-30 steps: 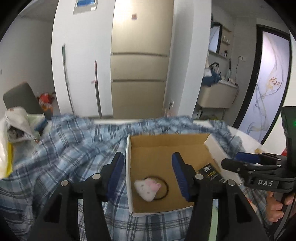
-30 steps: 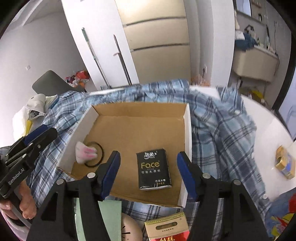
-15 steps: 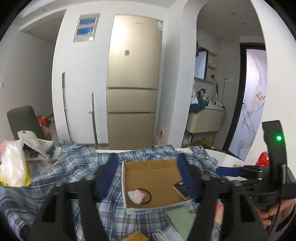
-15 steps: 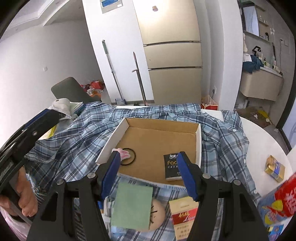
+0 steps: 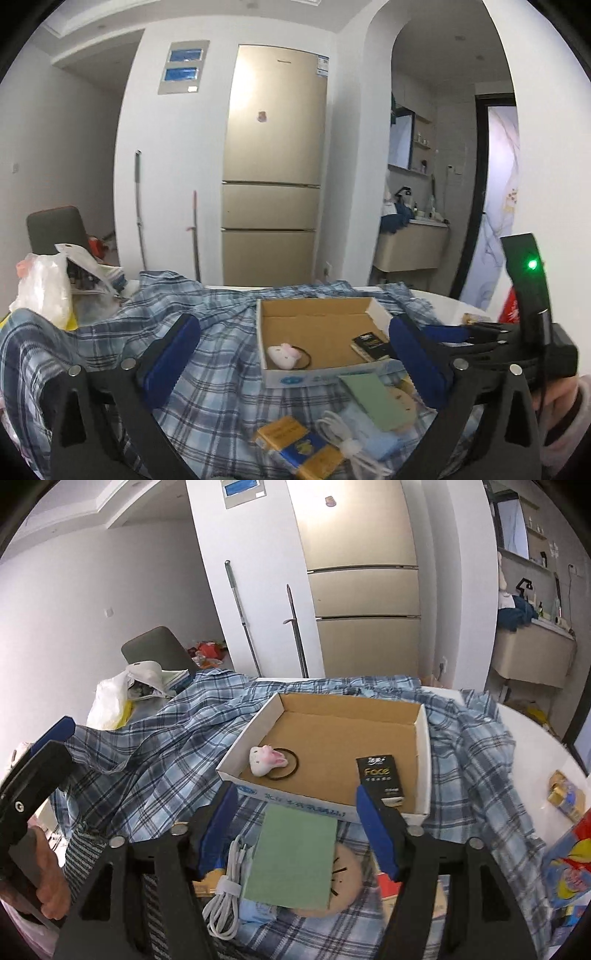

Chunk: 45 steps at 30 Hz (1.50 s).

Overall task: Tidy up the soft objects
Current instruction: 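Lower the right tool and grasp the green card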

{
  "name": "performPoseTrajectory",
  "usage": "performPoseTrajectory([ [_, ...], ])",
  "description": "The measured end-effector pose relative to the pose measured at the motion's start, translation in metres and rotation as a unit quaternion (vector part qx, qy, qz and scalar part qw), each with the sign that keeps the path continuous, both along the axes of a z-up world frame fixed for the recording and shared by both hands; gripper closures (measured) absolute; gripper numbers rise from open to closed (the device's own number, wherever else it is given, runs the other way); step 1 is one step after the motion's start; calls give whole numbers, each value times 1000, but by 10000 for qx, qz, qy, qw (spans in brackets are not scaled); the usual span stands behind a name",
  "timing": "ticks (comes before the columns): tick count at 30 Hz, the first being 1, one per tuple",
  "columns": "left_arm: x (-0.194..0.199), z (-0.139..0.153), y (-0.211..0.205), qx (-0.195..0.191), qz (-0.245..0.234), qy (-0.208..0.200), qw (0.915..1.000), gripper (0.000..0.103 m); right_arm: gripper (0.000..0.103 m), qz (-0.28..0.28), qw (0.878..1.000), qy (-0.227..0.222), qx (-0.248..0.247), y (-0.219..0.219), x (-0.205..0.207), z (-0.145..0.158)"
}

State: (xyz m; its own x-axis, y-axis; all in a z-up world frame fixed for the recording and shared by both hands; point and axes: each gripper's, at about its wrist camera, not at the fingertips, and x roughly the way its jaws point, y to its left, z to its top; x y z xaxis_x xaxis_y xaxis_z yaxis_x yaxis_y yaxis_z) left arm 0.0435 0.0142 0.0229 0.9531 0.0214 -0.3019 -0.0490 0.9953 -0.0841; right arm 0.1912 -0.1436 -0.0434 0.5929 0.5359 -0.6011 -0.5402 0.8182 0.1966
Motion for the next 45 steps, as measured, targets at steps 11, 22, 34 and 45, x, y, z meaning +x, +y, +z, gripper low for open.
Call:
performPoseTrajectory([
  [11,25,-49,9,-33,145,663,9977,0,20,-16,9970,752,-157,5,22,-50],
  [22,28,-53,2,136,151,832,9963,0,20,156,9899,1408,-53,13,28,-77],
  [34,28,-53,6,95,241,867,9959,0,32,386,9922,1109,-416,19,25,-73],
  [45,26,-52,7,96,261,812,9963,0,32,376,9859,543,-1539,-11,-3,-49],
])
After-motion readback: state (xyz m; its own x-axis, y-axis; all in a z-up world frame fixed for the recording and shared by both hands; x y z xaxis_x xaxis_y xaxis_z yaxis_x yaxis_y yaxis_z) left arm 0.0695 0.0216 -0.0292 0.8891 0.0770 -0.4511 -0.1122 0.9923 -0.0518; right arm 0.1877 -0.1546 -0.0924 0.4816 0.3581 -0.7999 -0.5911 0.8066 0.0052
